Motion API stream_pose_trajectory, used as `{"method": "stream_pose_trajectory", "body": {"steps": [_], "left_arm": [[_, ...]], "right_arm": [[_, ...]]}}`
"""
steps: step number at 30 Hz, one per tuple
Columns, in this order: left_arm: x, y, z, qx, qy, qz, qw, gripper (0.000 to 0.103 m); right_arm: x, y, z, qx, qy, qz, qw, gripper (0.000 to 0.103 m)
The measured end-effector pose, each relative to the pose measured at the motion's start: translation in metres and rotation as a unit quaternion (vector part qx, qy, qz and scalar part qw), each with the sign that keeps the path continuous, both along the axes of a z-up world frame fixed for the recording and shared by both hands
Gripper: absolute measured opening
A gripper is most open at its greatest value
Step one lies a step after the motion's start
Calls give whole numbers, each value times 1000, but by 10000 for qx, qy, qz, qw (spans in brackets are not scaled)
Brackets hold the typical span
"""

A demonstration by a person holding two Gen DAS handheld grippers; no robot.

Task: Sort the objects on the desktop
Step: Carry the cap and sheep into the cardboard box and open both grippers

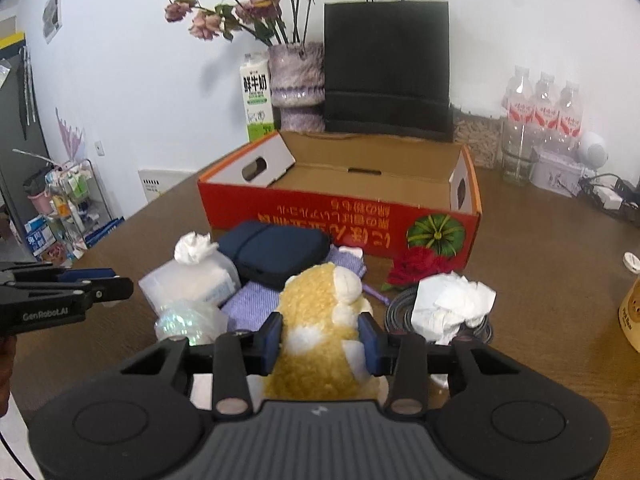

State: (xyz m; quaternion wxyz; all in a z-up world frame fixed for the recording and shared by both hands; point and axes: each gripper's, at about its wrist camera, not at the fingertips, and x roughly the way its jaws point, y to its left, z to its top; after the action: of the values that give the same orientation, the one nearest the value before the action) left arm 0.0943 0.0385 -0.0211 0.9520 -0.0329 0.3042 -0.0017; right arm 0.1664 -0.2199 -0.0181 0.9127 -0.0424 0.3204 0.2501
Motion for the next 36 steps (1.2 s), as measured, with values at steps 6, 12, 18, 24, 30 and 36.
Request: {"method": "stream_pose_trajectory", "body": {"steps": [6,12,18,24,30,36], "left_arm": [[9,0,17,-34,-140,-71,9999,29],[34,0,52,-70,-426,-265,9987,29],[87,-6,90,-125,-691,-341,9969,29],[163,-7,107,-283,-567,-159,9979,29],[242,-11,94,-234,-140,-60,9996,29],[304,-15,55,-114,402,30,9991,29]], "right_arm": [[7,-8,15,218,-159,-66,9996,39],[29,-15,46,453,-531,-238,9973,39],[76,-13,78,708,-747,-430,9938,39],[141,0,95,814,-737,-678,9916,39],[217,17,76,783,-332,-975,9916,39],[277,36,35,657,149,-1136,9912,39]]}}
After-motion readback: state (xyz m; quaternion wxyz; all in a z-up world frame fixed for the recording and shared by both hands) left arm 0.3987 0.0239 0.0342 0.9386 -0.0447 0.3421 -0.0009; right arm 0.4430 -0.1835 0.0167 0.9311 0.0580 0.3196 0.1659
